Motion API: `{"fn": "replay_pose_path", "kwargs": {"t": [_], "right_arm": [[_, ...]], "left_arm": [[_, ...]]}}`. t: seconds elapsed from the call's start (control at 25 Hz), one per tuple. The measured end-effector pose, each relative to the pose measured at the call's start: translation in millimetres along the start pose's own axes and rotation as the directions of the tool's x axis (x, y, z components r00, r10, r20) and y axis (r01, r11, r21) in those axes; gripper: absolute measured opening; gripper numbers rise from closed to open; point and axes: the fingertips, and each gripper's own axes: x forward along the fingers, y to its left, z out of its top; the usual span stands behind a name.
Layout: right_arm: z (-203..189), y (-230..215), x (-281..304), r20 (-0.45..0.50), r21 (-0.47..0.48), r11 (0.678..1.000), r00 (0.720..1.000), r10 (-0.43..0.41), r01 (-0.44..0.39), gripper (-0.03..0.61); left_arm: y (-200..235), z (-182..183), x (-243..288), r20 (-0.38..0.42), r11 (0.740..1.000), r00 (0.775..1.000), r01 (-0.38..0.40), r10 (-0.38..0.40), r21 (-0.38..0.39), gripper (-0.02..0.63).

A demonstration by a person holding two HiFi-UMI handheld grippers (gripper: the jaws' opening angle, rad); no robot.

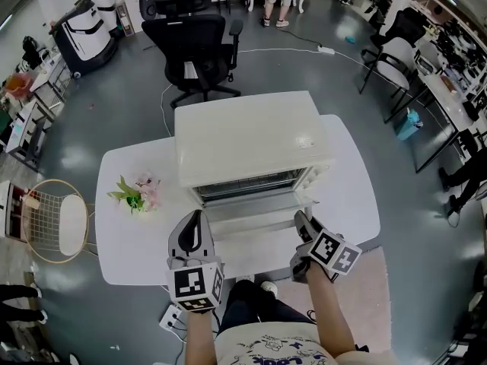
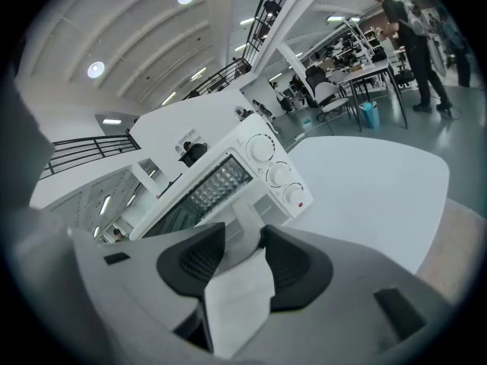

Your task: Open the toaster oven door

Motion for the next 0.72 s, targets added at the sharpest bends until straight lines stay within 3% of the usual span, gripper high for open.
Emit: {"fn": "replay_pose_path", "kwargs": {"t": [0.72], "right_arm": [[-42.1,-30.0,-12.2,-0.052,-0.091,0.995,0.998,-0.045,0.04,0.156]], "left_arm": [[2.8,-22.2,-29.4,-0.031,0.999,0.999,-0.041,0.041,-0.007,0.006]]}}
